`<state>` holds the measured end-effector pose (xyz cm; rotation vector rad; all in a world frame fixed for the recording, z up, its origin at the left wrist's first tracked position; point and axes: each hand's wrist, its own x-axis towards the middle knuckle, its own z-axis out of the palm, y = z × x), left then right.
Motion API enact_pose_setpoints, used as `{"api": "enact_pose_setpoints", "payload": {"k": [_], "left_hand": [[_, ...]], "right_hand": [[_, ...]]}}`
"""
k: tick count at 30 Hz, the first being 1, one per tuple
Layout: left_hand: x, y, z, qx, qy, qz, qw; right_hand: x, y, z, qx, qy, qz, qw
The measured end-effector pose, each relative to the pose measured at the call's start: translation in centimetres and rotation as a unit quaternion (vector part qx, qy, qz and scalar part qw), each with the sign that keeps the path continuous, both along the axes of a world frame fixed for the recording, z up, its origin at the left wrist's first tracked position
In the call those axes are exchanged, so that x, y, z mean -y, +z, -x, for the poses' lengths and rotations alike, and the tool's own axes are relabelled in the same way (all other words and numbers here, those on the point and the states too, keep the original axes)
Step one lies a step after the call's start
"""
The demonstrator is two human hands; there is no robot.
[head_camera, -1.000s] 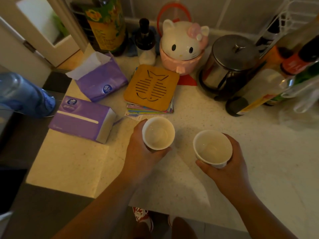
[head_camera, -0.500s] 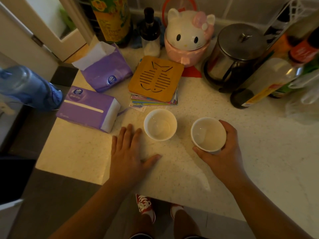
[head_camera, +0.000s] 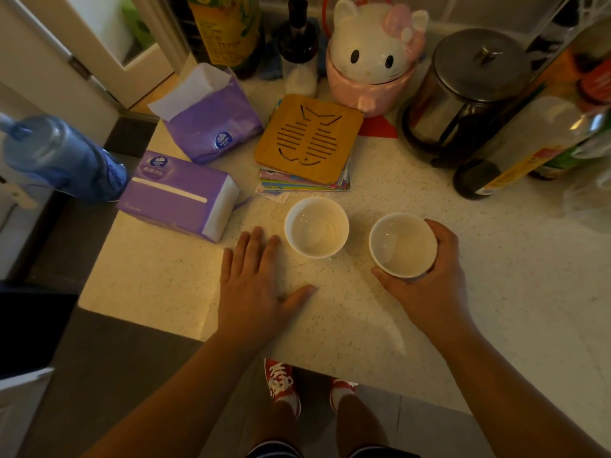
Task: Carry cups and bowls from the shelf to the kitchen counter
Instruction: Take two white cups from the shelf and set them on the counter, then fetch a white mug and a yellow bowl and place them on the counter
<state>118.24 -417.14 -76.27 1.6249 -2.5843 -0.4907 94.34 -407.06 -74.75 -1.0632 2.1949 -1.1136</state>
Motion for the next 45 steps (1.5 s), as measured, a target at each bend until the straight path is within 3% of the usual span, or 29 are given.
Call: {"api": "enact_pose_setpoints", "payload": {"k": [13,19,25,30,34,40,45], "left_hand": [[0.0,-0.1,-0.2,-0.009,-0.007,0.004,1.000],[-0.3,0.6,-1.9,-0.024,-0.044,-0.033,0.998],[-4.0,3.3,-5.9,-0.114,-0.135,-0.099,0.979],[-7.7,1.8,-9.7,-0.012,-0.279,-0.269,0.922],[-8.6,-1.7,-11.5,0.051,-0.239,-0.399,0.884],[-9.8,-5.6,-10.9,0.154,-0.237,-0.407,0.868],[-13.8,-5.9,-6.9,0.191,-0.289,-0.400,0.849]], "right_hand": [[-0.1,0.3,-0.1,-0.014,-0.031,-0.042,0.999],[-1.4,0.8,-0.9,0.023,-0.055,-0.075,0.995],[-7.8,2.0,-5.5,-0.020,-0.095,-0.125,0.987],[-14.5,2.0,-11.8,0.047,-0.078,-0.197,0.976],[-19.9,0.6,-16.0,0.088,-0.106,-0.251,0.958],[-29.3,-1.8,-20.5,0.169,-0.185,-0.320,0.914],[-38.1,-2.9,-24.1,0.222,-0.263,-0.334,0.878]]}}
